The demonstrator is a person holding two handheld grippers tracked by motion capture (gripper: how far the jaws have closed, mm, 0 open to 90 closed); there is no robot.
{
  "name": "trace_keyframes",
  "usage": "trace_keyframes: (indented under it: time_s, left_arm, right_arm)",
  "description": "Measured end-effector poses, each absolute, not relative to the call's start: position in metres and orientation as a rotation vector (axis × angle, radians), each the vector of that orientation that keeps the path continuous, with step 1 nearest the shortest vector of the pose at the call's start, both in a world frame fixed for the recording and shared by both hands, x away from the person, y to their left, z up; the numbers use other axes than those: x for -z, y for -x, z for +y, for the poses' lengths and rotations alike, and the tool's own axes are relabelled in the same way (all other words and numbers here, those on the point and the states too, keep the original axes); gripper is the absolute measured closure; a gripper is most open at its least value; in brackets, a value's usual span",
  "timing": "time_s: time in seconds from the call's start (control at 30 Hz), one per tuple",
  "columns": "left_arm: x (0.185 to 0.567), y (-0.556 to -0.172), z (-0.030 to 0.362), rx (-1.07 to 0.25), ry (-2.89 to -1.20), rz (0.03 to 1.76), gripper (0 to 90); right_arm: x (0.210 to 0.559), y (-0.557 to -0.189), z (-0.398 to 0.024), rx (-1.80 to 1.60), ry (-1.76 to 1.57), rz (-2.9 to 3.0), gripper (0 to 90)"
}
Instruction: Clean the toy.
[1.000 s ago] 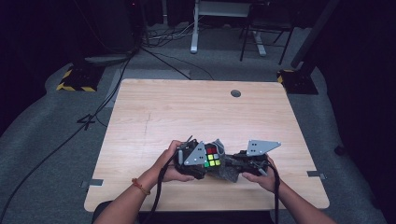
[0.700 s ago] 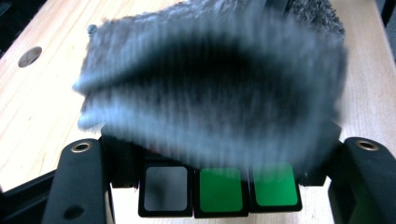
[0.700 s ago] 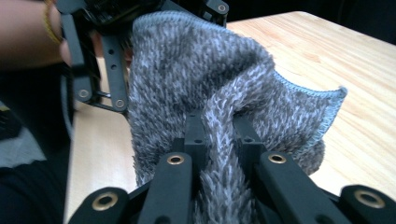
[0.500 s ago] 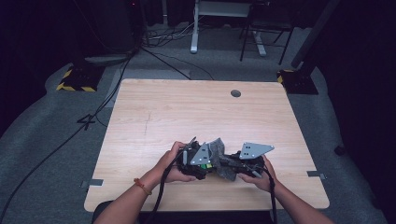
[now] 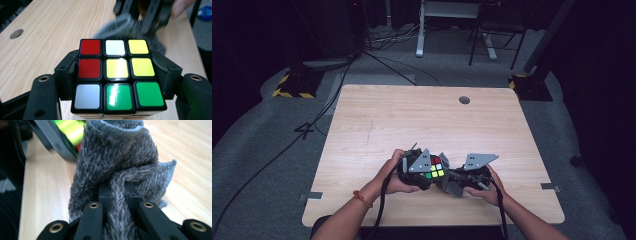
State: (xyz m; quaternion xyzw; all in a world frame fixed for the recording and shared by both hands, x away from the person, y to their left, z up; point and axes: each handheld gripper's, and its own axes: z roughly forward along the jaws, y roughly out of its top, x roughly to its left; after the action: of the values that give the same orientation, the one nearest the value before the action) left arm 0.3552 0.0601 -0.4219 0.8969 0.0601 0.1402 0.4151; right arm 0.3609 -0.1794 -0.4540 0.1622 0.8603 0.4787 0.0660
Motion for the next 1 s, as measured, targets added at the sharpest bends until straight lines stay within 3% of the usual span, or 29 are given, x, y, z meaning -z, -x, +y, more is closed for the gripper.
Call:
trace_keyframes:
  time_s: [0.3,0.7,0.87,1.0]
  left_arm:
    - [0.423,-0.354,0.055,-0.351,-2.26,0.149,33.5]
    - [0.408,-0.349,0.062,-0.326,-2.146,0.132,33.5]
    - [0.407,-0.354,0.07,-0.255,-2.062,0.155,32.6]
    - [0.411,-0.355,0.067,-0.274,-2.098,0.16,31.7]
  right_arm:
    - [0.433,-0.354,-0.186,-1.5,-0.438,2.486,80.3]
    - [0.459,-0.365,-0.181,-1.455,-0.543,2.602,80.0]
    - [0.453,-0.362,-0.182,-1.547,-0.494,2.599,80.3]
    - [0.451,-0.364,-0.188,-1.602,-0.525,2.578,80.4]
